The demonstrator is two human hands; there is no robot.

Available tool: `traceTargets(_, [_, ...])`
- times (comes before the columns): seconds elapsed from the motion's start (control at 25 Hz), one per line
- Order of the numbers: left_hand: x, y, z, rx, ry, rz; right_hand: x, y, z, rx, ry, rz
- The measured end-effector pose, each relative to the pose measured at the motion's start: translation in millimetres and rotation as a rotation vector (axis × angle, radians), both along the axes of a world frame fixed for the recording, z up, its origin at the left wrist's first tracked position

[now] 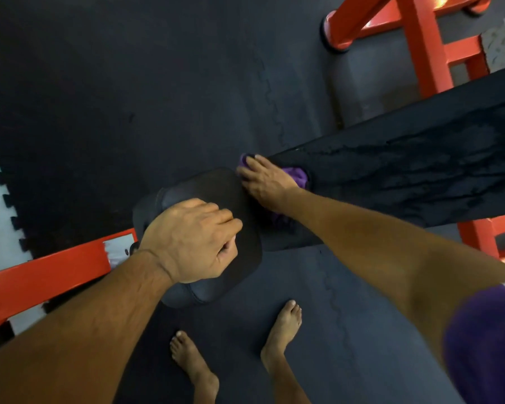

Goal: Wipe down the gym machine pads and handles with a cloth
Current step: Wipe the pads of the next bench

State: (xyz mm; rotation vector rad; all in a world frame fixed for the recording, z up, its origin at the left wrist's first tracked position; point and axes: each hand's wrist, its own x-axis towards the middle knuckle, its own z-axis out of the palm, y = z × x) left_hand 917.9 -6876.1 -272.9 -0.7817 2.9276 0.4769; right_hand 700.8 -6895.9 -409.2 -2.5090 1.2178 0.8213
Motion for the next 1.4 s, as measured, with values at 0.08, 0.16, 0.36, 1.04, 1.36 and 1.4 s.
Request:
traceTargets(0.08, [-0.9, 1.3, 2.2, 0.007, -0.03, -0.011, 11.7, -22.1, -8.3, -0.051, 0.012, -0.158])
traceTargets(0.16, [-0.5, 1.5, 0.7, 0.02, -0.062, -0.023, 14.4, -10.9, -8.0, -0.049, 0.022, -0.166])
traceTargets(0.36, [-11.1, -3.8, 3.9, 0.007, -0.404, -0.092, -16.3, 122.1, 4.6, 0.182, 0.002, 0.19])
traceTargets(1.04, [-13.8, -5.5, 1.7, 0.029, -0.468, -0.048, -86.1, 153.2, 34.6, -0.01, -0.049, -0.122])
traceTargets(1.36, [-13.4, -4.6, -0.3, 0.039, -0.435, -0.034, -99.1, 58.0, 53.3, -0.399, -0.291, -0.363])
traceTargets(1.4, [-13.0, -5.3, -0.3, 0.043, -0.432, -0.038, -98.3, 25.3, 52.0, -0.361, -0.233, -0.456])
